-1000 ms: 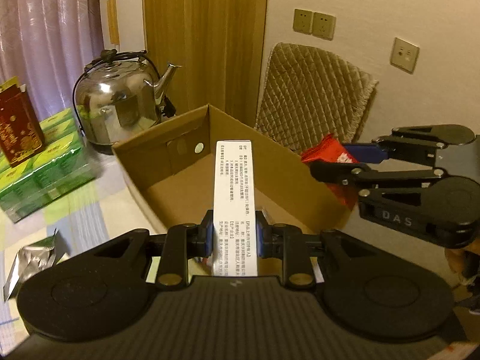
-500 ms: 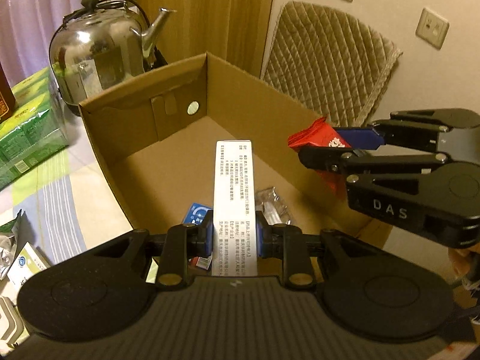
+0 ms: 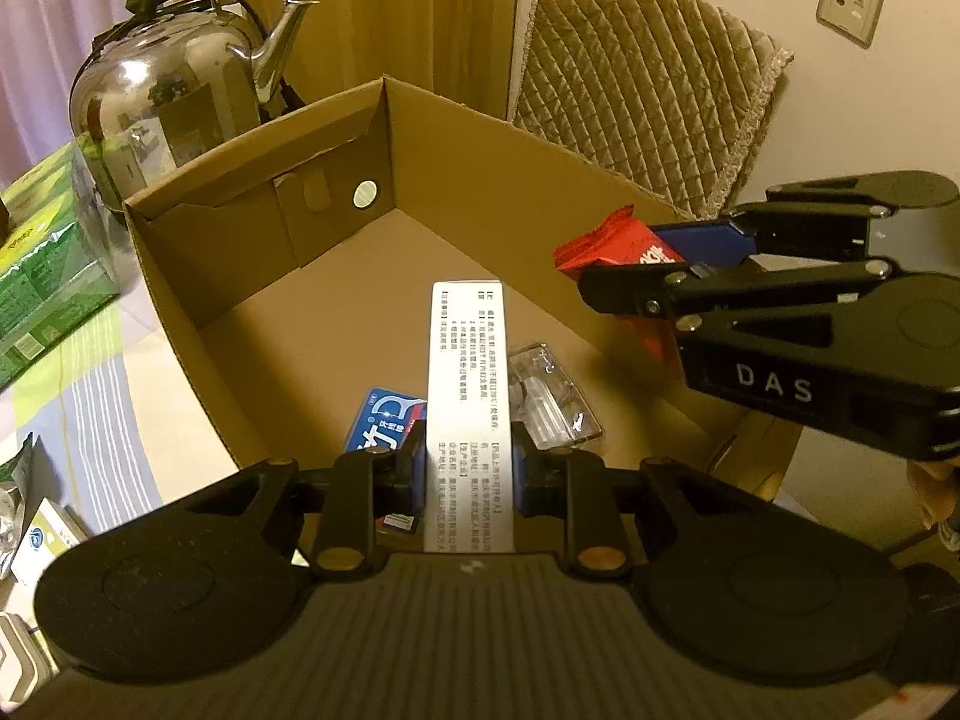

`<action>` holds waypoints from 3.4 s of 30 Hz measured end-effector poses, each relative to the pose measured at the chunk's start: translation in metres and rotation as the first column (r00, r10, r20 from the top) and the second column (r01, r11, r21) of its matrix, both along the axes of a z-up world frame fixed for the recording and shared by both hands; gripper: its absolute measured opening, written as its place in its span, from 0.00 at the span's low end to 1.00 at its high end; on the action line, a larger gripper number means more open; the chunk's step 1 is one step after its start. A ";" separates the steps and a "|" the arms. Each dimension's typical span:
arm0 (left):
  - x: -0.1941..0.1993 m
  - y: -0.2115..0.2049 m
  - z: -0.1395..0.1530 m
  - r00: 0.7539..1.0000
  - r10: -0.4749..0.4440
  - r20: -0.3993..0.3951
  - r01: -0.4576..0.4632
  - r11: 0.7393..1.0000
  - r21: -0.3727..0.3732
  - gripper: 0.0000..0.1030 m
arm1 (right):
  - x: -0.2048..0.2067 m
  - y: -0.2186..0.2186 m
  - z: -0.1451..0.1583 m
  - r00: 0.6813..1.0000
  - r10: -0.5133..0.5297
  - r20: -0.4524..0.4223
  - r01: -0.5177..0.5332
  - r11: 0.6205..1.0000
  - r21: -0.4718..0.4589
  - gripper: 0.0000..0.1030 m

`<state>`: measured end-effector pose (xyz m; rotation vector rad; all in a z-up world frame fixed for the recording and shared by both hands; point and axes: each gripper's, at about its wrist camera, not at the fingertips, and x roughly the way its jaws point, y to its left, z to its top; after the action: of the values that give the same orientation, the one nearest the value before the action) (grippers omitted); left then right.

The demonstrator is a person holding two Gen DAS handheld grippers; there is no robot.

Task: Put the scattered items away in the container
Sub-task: 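Carry the red candy and white box over the cardboard box with both tools, then open both tools to drop the candy and white box into the cardboard box, then withdraw both open tools from the cardboard box back over the table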

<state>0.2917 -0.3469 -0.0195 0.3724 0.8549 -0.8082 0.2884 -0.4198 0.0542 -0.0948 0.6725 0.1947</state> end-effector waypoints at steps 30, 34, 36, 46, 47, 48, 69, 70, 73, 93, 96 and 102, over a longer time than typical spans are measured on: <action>-0.015 0.056 0.046 0.992 0.084 0.094 -0.074 0.992 -0.102 0.25 | 0.006 0.024 -0.016 0.995 0.063 -0.078 -0.061 0.998 0.035 0.24; -0.016 0.064 0.046 0.991 0.096 0.090 -0.086 0.991 -0.106 0.25 | 0.006 0.023 -0.015 0.995 0.054 -0.081 -0.050 0.997 0.050 0.26; -0.018 0.068 0.047 0.990 0.105 0.089 -0.095 0.989 -0.112 0.25 | 0.003 0.023 -0.011 0.996 0.047 -0.073 -0.043 0.998 0.051 0.30; -0.043 0.103 0.058 0.983 0.163 0.086 -0.150 0.978 -0.146 0.28 | -0.040 0.026 0.016 0.999 0.025 -0.020 -0.024 0.996 0.080 0.42; -0.047 0.108 0.059 0.982 0.170 0.086 -0.156 0.976 -0.149 0.28 | -0.046 0.028 0.020 1.000 0.024 -0.014 -0.023 0.996 0.087 0.43; -0.051 0.113 0.061 0.981 0.176 0.086 -0.162 0.975 -0.151 0.28 | -0.052 0.030 0.023 1.000 0.023 -0.008 -0.022 0.995 0.093 0.44; -0.165 0.308 0.018 0.852 0.522 0.045 -0.518 0.852 -0.079 0.80 | -0.177 0.138 0.026 0.969 0.248 -0.018 -0.244 0.961 0.127 0.80; -0.168 0.315 0.019 0.845 0.533 0.046 -0.529 0.845 -0.077 0.83 | -0.180 0.143 0.023 0.965 0.260 -0.026 -0.255 0.958 0.129 0.80; -0.178 0.335 0.021 0.828 0.556 0.072 -0.553 0.831 -0.066 0.88 | -0.189 0.158 0.017 0.957 0.286 -0.037 -0.280 0.952 0.125 0.81; -0.190 0.384 0.001 0.756 0.654 0.024 -0.653 0.756 -0.045 0.94 | -0.194 0.201 -0.013 0.930 0.345 -0.127 -0.333 0.937 0.102 0.83; -0.186 0.386 -0.004 0.753 0.658 0.015 -0.657 0.752 -0.041 0.94 | -0.188 0.209 -0.017 0.924 0.355 -0.138 -0.344 0.934 0.099 0.83; -0.175 0.394 -0.014 0.743 0.669 0.001 -0.669 0.743 -0.038 0.94 | -0.168 0.227 -0.026 0.913 0.379 -0.152 -0.368 0.925 0.098 0.83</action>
<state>0.1166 0.0476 -0.0334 0.0163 0.8766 -0.1387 0.1206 -0.1927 0.0282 -0.1433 0.8126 0.6006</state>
